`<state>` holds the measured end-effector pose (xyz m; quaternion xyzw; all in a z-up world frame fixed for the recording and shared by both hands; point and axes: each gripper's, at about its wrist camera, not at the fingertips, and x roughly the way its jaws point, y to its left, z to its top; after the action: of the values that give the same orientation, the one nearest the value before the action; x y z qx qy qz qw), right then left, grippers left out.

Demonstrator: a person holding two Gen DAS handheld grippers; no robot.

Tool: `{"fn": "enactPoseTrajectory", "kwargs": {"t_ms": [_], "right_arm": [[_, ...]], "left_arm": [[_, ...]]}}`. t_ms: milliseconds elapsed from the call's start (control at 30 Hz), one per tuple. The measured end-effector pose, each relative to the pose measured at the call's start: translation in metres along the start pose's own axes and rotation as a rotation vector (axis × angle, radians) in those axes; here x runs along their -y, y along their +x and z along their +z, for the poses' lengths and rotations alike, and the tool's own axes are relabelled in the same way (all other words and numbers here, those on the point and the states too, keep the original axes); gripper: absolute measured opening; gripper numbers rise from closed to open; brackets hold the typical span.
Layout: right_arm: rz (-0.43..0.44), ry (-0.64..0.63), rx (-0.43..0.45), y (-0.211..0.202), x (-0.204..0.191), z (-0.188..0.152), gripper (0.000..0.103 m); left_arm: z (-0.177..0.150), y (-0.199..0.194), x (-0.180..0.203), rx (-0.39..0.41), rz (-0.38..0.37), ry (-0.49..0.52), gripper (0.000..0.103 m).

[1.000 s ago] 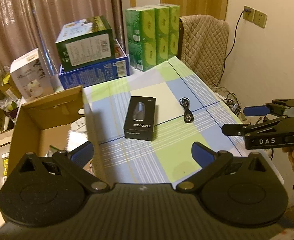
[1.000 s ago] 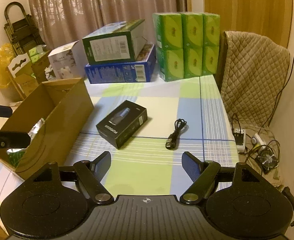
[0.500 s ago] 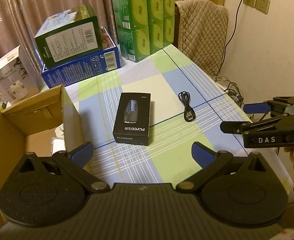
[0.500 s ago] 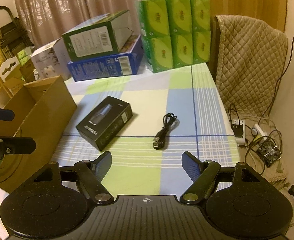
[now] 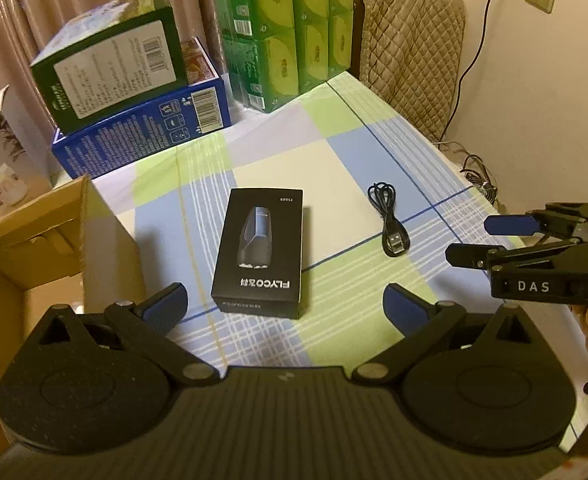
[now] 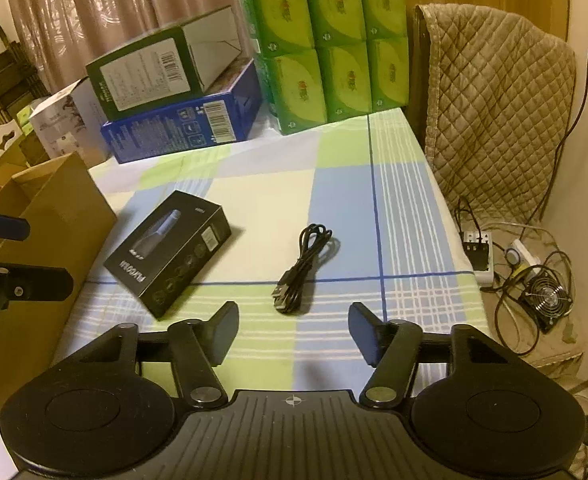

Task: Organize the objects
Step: 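Grasp the black FLYCO box with the left gripper while the right grasps the black cable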

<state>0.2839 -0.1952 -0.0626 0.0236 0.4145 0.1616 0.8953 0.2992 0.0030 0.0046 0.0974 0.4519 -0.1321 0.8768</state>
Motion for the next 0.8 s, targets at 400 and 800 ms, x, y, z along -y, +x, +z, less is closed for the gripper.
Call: {"fn": "enactPoseTrajectory", "kwargs": {"t_ms": [400, 800], "right_arm": [[0.033, 0.048, -0.021, 0.073, 0.014, 0.018, 0.037], [0.029, 0.019, -0.027, 0.103, 0.014, 0.014, 0.014]], "left_arm": [[0.018, 0.053, -0.008, -0.038, 0.009, 0.004, 0.102], [0.024, 0.082, -0.009, -0.053, 0.013, 0.024, 0.102]]}}
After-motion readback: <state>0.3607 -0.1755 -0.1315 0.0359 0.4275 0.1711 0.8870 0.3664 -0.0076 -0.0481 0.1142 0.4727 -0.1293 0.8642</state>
